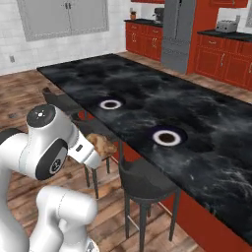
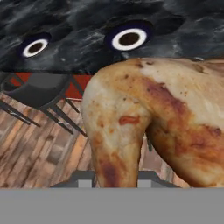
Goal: Take the chicken drumsticks from the pan and place one on each plate on the dining counter.
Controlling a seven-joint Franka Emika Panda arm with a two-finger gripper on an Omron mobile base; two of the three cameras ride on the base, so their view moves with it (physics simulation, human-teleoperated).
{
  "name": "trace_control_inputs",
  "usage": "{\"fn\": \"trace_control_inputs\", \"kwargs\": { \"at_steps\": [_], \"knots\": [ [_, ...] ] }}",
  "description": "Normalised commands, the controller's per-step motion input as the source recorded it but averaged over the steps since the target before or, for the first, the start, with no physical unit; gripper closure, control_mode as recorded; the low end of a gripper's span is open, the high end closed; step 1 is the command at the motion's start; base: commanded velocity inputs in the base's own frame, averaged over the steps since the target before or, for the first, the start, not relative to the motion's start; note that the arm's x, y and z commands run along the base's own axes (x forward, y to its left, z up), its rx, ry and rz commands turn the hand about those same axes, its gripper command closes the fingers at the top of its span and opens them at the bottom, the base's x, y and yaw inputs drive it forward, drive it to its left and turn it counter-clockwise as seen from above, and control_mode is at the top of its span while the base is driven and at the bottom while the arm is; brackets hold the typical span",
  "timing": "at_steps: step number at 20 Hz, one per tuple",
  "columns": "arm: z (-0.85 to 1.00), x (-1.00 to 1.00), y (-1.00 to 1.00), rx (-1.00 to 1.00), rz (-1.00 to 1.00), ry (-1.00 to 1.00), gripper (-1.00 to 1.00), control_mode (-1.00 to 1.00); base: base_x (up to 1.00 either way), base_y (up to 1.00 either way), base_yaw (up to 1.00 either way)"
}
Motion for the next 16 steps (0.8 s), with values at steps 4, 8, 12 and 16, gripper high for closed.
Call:
{"fn": "trace_control_inputs", "kwargs": {
  "at_steps": [4,8,12,16],
  "knots": [
    [0.0,0.0,0.0,0.0,0.0,0.0,1.0,1.0,0.69,1.0,-0.44],
    [0.0,0.0,0.0,0.0,0.0,0.0,1.0,1.0,0.77,0.93,-0.32],
    [0.0,0.0,0.0,0.0,0.0,0.0,1.0,1.0,0.81,0.76,-0.19],
    [0.0,0.0,0.0,0.0,0.0,0.0,1.0,1.0,0.86,0.46,-0.12]
  ]
}}
